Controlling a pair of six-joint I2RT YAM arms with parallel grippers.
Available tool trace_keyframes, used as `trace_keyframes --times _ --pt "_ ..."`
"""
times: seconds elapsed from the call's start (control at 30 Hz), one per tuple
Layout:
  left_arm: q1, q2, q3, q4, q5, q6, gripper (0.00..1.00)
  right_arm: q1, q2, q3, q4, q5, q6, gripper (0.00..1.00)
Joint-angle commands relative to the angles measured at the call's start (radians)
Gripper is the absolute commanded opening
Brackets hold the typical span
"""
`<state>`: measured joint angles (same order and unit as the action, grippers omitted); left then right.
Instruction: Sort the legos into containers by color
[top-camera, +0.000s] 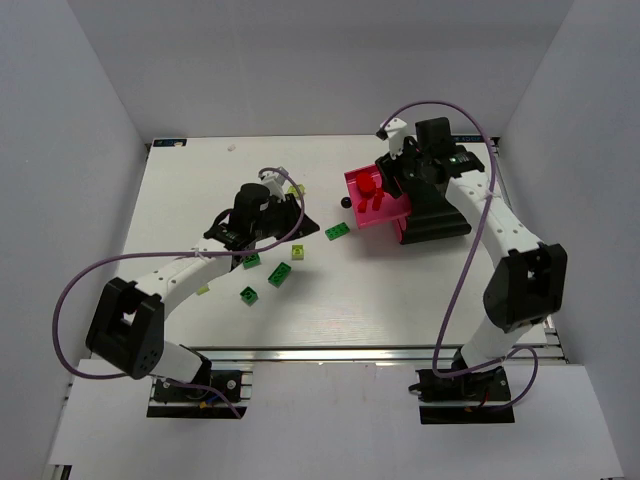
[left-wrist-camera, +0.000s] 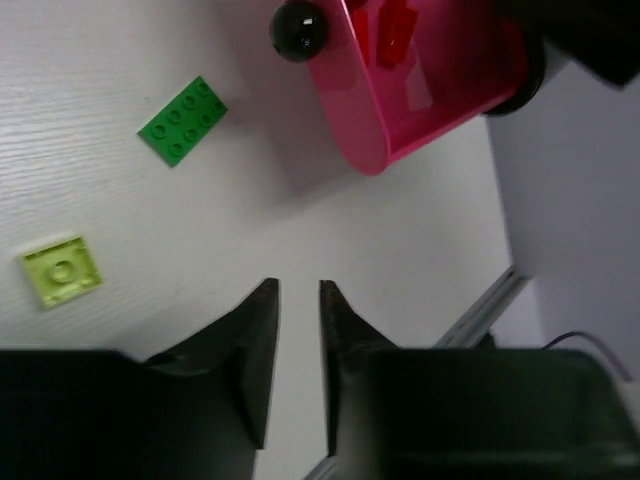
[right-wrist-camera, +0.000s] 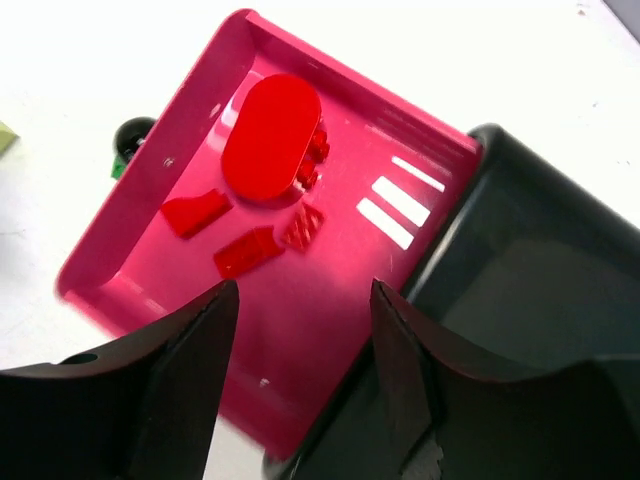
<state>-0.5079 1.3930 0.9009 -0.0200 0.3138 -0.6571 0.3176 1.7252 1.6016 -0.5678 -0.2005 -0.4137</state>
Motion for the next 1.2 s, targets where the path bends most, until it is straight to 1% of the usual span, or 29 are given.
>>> trace_keyframes --times 0.0,0.07,0.1,0.13,0.17,0.2,0.27,0.3,0.33,0.4,0.53,0.57,0.7,0.9,0.97,1.17 --pt "-0.014 0.038 0.085 0.104 0.031 -0.119 0.29 -0.014 -0.174 -0.064 0.084 -0.048 0.045 0.6" --pt "-0.014 0.096 0.111 0.114 0.034 -0.154 0.22 -0.018 -0.249 -0.12 0.127 -0.074 0.07 0.58" --pt "-0.023 0.141 0.145 0.111 0.03 -0.162 0.2 -0.043 -0.344 -0.203 0.208 -0.089 0.122 0.49" --pt "-0.023 0.161 0.164 0.089 0.027 -0.177 0.16 -0.048 -0.399 -0.266 0.268 -0.094 0.18 0.35" --pt "-0.033 0.187 0.182 0.075 0.018 -0.182 0.12 -0.066 -0.515 -0.408 0.336 -0.09 0.234 0.13" --pt "-0.034 0.236 0.222 0.066 0.016 -0.187 0.1 -0.083 -0.568 -0.47 0.435 -0.12 0.283 0.0" --pt "-0.046 0.283 0.26 0.028 0.007 -0.193 0.08 -0.106 -0.657 -0.575 0.467 -0.187 0.312 0.0" --pt "-0.055 0.308 0.279 0.026 0.004 -0.194 0.08 -0.126 -0.673 -0.591 0.454 -0.215 0.323 0.0" --pt "-0.064 0.352 0.314 -0.015 0.004 -0.194 0.07 -0.136 -0.687 -0.609 0.451 -0.273 0.346 0.0" --pt "-0.073 0.397 0.375 -0.043 -0.002 -0.194 0.07 -0.187 -0.736 -0.685 0.497 -0.306 0.361 0.0" --pt "-0.106 0.489 0.469 -0.09 -0.015 -0.187 0.07 -0.239 -0.777 -0.704 0.497 -0.307 0.358 0.0" --pt "-0.106 0.517 0.513 -0.109 -0.018 -0.184 0.07 -0.25 -0.786 -0.707 0.502 -0.313 0.358 0.0" --pt "-0.124 0.566 0.589 -0.135 -0.024 -0.177 0.09 -0.279 -0.788 -0.721 0.496 -0.35 0.36 0.0" --pt "-0.144 0.586 0.635 -0.118 -0.031 -0.177 0.2 -0.301 -0.797 -0.724 0.491 -0.364 0.355 0.0" --pt "-0.153 0.587 0.642 -0.12 -0.039 -0.177 0.27 -0.302 -0.797 -0.726 0.491 -0.366 0.355 0.0" --pt "-0.162 0.594 0.664 -0.107 -0.042 -0.176 0.31 -0.304 -0.799 -0.727 0.49 -0.366 0.354 0.0"
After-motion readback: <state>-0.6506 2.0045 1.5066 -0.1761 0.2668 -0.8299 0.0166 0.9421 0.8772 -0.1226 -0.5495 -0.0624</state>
